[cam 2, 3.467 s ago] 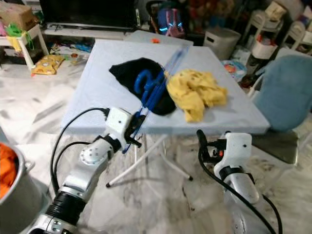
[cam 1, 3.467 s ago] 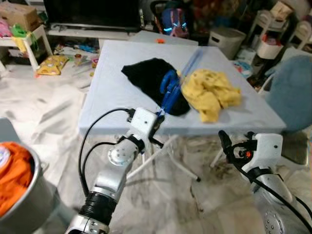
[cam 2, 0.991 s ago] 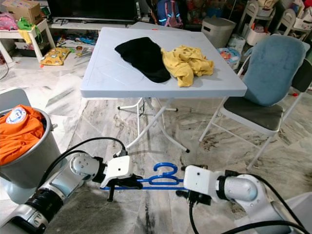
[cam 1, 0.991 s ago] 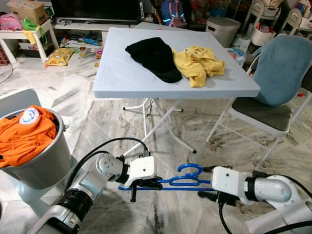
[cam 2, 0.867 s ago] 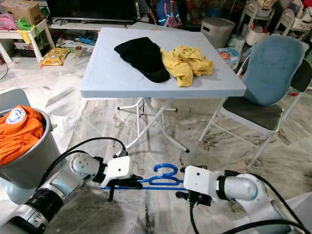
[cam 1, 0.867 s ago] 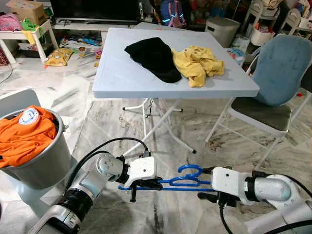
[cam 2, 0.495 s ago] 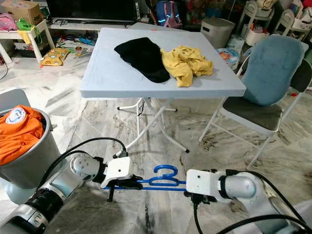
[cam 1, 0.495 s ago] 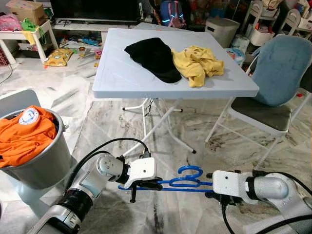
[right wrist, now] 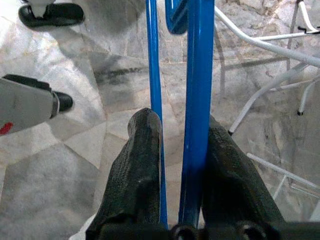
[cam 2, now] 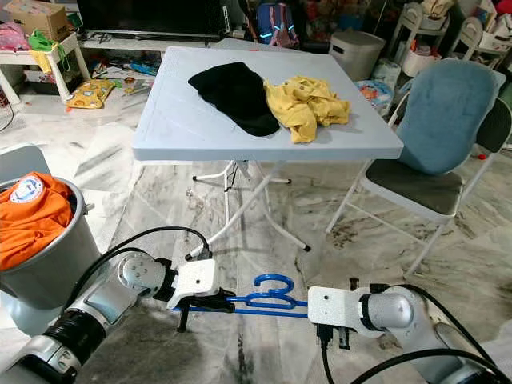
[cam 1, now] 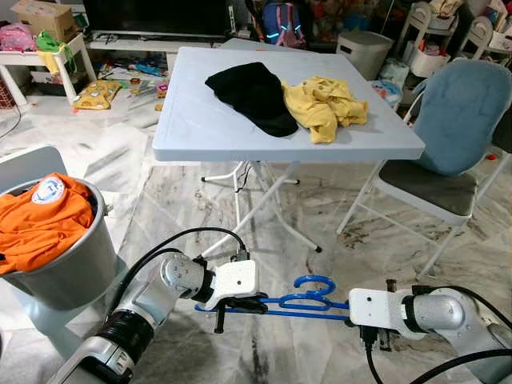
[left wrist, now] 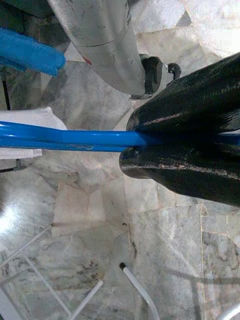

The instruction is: Hang hanger

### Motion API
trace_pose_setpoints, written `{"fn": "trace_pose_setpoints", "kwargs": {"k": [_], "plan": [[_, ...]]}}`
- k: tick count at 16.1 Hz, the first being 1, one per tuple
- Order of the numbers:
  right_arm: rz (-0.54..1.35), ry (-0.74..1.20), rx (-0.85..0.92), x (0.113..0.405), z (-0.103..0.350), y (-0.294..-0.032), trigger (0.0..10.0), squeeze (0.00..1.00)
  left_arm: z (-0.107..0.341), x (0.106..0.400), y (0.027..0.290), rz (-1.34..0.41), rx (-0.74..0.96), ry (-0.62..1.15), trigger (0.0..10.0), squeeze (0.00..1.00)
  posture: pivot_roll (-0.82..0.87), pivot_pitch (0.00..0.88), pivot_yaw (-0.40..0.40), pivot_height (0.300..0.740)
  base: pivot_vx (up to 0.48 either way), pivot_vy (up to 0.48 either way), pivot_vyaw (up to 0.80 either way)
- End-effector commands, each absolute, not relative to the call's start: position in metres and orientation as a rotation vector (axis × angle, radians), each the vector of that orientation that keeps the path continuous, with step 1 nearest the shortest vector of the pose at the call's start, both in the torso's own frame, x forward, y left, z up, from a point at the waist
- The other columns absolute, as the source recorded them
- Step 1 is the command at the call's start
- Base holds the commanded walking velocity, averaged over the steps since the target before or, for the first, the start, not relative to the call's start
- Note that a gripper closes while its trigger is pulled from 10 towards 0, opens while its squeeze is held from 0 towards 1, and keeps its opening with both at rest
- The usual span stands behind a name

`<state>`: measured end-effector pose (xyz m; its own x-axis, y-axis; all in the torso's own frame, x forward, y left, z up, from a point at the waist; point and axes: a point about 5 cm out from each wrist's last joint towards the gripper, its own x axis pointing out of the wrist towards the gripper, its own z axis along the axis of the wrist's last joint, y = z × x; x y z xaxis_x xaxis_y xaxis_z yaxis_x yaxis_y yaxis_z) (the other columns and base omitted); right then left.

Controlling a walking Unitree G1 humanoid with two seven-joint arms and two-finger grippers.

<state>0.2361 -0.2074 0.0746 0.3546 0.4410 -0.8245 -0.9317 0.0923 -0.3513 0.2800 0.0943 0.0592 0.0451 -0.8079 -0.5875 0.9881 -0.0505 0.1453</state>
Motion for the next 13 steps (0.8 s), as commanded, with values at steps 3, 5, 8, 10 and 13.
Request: {"fn": "trace_pose_setpoints", "kwargs": {"k": [3, 5, 8, 10, 13], "plan": [[1.12, 0.631, -1.051, 0.238, 0.075, -0.215, 0.0, 0.0, 0.061, 0.281, 0.093, -1.517, 0.645, 0.356, 10.0, 0.0, 0.01, 0.0, -0.079, 0.74, 0.0, 0.0, 0.0], [1.124, 0.636, -1.059, 0.238, 0.074, -0.216, 0.0, 0.0, 0.059, 0.28, 0.092, -1.52, 0.656, 0.357, 10.0, 0.0, 0.01, 0.0, -0.079, 0.74, 0.0, 0.0, 0.0], [1.128, 0.639, -1.053, 0.237, 0.073, -0.216, 0.0, 0.0, 0.059, 0.282, 0.092, -1.513, 0.673, 0.352, 10.0, 0.0, 0.01, 0.0, -0.079, 0.74, 0.0, 0.0, 0.0], [1.129, 0.642, -1.048, 0.236, 0.072, -0.216, 0.0, 0.0, 0.065, 0.288, 0.087, -1.463, 0.587, 0.302, 10.0, 1.0, 0.01, 0.0, -0.079, 0.74, 0.0, 0.0, 0.0], [1.049, 0.674, -1.055, 0.238, 0.067, -0.225, 0.0, 0.0, 0.079, 0.294, 0.079, -1.429, 0.513, 0.216, 10.0, 1.0, 0.01, 0.0, -0.081, 0.74, 0.0, 0.0, 0.0]]}}
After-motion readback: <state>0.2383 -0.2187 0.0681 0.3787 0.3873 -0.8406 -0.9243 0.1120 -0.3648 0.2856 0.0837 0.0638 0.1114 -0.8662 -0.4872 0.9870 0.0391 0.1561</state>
